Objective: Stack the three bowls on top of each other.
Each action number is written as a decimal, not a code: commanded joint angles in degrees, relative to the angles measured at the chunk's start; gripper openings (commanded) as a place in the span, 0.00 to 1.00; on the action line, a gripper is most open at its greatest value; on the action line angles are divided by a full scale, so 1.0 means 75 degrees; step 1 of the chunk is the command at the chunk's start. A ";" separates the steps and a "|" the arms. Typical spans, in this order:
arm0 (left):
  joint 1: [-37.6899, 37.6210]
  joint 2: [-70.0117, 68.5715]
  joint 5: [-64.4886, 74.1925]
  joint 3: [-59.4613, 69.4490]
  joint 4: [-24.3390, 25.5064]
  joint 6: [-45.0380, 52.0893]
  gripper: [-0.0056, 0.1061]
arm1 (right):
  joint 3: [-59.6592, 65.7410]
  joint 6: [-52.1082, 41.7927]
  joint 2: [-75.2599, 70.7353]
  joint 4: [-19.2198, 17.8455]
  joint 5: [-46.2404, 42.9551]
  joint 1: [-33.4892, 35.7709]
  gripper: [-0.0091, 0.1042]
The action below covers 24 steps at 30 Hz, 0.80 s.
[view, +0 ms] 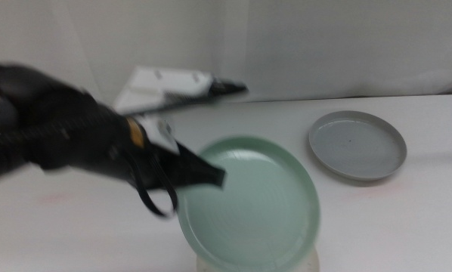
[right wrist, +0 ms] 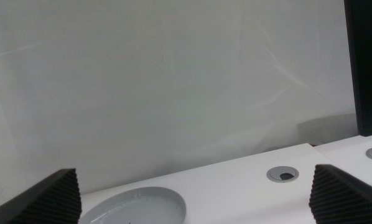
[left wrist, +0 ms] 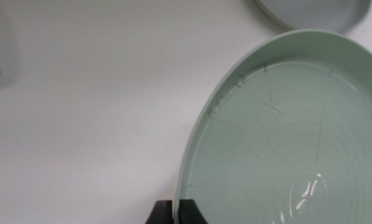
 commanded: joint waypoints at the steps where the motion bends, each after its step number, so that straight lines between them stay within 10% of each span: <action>1: -0.0376 0.0070 -0.0517 0.0424 -0.0049 -0.0364 0.02 | 0.0291 -0.0050 -0.0023 0.0003 -0.0080 -0.0030 0.99; 24: -0.0678 0.1920 -0.2231 0.1635 -0.0080 -0.0963 0.02 | 0.0291 -0.0050 -0.0023 0.0003 -0.0080 -0.0030 0.99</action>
